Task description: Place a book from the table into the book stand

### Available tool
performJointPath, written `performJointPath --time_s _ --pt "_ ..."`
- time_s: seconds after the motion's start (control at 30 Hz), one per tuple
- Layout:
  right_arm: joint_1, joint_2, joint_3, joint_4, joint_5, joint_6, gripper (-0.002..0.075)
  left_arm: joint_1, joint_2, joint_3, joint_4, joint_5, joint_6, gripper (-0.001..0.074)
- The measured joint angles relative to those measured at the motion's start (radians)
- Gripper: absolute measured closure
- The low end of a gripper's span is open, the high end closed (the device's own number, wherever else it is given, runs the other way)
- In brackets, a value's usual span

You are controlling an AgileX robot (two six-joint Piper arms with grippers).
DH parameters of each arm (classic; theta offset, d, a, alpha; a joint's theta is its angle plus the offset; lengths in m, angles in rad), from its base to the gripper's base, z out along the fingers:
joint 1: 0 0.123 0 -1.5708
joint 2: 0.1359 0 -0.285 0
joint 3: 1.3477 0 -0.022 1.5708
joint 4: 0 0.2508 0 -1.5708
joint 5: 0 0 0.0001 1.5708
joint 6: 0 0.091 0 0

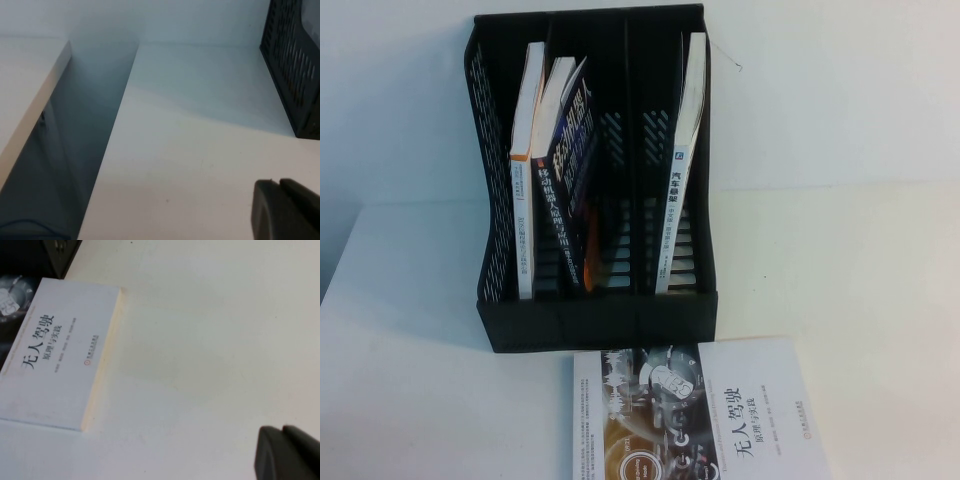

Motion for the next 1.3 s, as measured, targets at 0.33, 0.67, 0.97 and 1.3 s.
performJointPath --time_s 0.33,0.67,0.97,1.3 --pt "0.0 0.0 0.0 0.0 0.0 0.0 0.0726 -0.002 0.0 0.0 0.006 0.002 0.0 0.0738" --pt "0.0 0.0 0.0 0.0 0.0 -0.001 0.0726 -0.002 0.0 0.0 -0.013 0.002 0.084 0.0738" --pt "0.0 0.0 0.0 0.0 0.0 -0.001 0.0726 -0.002 0.0 0.0 -0.047 0.002 0.107 0.0738" --pt "0.0 0.0 0.0 0.0 0.0 -0.001 0.0726 -0.002 0.0 0.0 -0.053 0.002 0.107 0.0738"
